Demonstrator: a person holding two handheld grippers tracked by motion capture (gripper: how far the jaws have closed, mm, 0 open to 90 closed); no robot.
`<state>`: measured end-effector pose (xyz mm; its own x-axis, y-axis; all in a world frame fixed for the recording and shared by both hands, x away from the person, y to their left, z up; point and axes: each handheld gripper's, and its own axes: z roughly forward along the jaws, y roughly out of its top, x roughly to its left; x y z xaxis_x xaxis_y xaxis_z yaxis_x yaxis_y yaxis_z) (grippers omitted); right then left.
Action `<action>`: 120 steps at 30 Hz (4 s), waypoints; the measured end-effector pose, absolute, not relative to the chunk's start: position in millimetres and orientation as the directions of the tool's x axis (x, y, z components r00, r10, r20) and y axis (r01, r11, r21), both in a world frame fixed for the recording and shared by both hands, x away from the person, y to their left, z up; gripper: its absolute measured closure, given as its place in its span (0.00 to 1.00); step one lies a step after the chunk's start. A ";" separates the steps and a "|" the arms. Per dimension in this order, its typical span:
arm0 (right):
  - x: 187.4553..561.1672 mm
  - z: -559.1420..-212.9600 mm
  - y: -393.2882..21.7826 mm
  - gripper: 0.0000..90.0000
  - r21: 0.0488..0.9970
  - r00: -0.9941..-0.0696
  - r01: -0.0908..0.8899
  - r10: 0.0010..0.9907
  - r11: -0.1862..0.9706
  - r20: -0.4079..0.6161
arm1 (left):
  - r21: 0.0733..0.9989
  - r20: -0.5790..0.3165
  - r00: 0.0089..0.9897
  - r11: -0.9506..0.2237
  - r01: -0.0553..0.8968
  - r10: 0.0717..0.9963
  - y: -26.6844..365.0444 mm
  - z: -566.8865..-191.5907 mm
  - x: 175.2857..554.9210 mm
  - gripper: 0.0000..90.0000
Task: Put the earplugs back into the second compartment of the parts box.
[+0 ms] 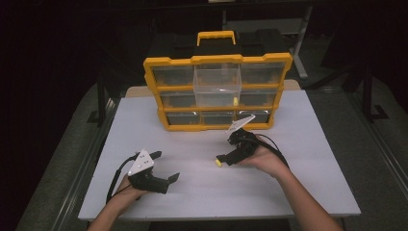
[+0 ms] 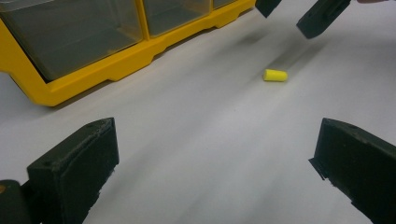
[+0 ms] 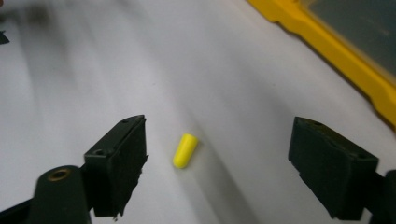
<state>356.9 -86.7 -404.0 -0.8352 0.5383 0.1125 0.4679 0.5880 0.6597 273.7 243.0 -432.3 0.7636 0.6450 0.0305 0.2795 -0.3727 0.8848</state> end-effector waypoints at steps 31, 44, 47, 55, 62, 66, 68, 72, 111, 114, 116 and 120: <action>355.1 -434.6 -59.5 0.87 0.560 -0.867 0.462 0.483 0.687 0.122 | 0.885 0.001 0.757 -0.354 0.304 0.654 247.0 -431.2 276.4 0.00; 356.8 -414.6 -75.7 0.88 0.590 -0.866 0.470 0.474 0.657 0.161 | 0.889 0.010 0.772 -0.359 0.285 0.636 244.9 -431.4 273.4 0.00; 356.8 -406.9 -82.3 0.88 0.596 -0.860 0.478 0.480 0.645 0.169 | 0.888 0.012 0.771 -0.361 0.284 0.636 244.9 -431.4 273.4 0.00; 358.2 -386.0 -97.5 0.88 0.606 -0.863 0.469 0.480 0.642 0.158 | 0.890 0.012 0.771 -0.359 0.282 0.636 244.3 -431.0 273.0 0.00; 361.1 -368.2 -108.4 0.88 0.616 -0.862 0.473 0.477 0.631 0.173 | 0.889 0.011 0.770 -0.359 0.284 0.638 244.6 -431.2 273.1 0.00; 362.1 -357.1 -114.0 0.88 0.624 -0.865 0.465 0.474 0.628 0.168 | 0.889 0.012 0.772 -0.359 0.283 0.636 244.2 -431.2 273.1 0.00; 362.5 -352.1 -116.9 0.88 0.625 -0.865 0.465 0.473 0.627 0.170 | 0.889 0.011 0.772 -0.360 0.284 0.635 244.0 -431.3 273.1 0.00; 363.6 -342.0 -122.3 0.88 0.624 -0.866 0.462 0.472 0.630 0.164 | 0.888 0.013 0.772 -0.362 0.283 0.635 244.1 -431.4 273.4 0.00; 380.0 -193.4 -162.0 0.88 0.677 -0.857 0.429 0.507 0.598 0.094 | 0.888 0.006 0.768 -0.356 0.290 0.641 244.1 -430.8 273.2 0.00; 381.4 -182.4 -163.1 0.88 0.688 -0.858 0.422 0.505 0.591 0.092 | 0.888 0.007 0.768 -0.357 0.290 0.640 244.0 -430.9 273.1 0.00; 382.3 -175.3 -163.2 0.88 0.693 -0.858 0.418 0.506 0.587 0.089 | 0.888 0.007 0.768 -0.357 0.290 0.640 243.9 -430.9 273.1 0.00; 384.1 -161.1 -162.0 0.88 0.700 -0.857 0.414 0.509 0.581 0.084 | 0.889 0.007 0.768 -0.356 0.288 0.640 243.8 -431.0 273.2 0.00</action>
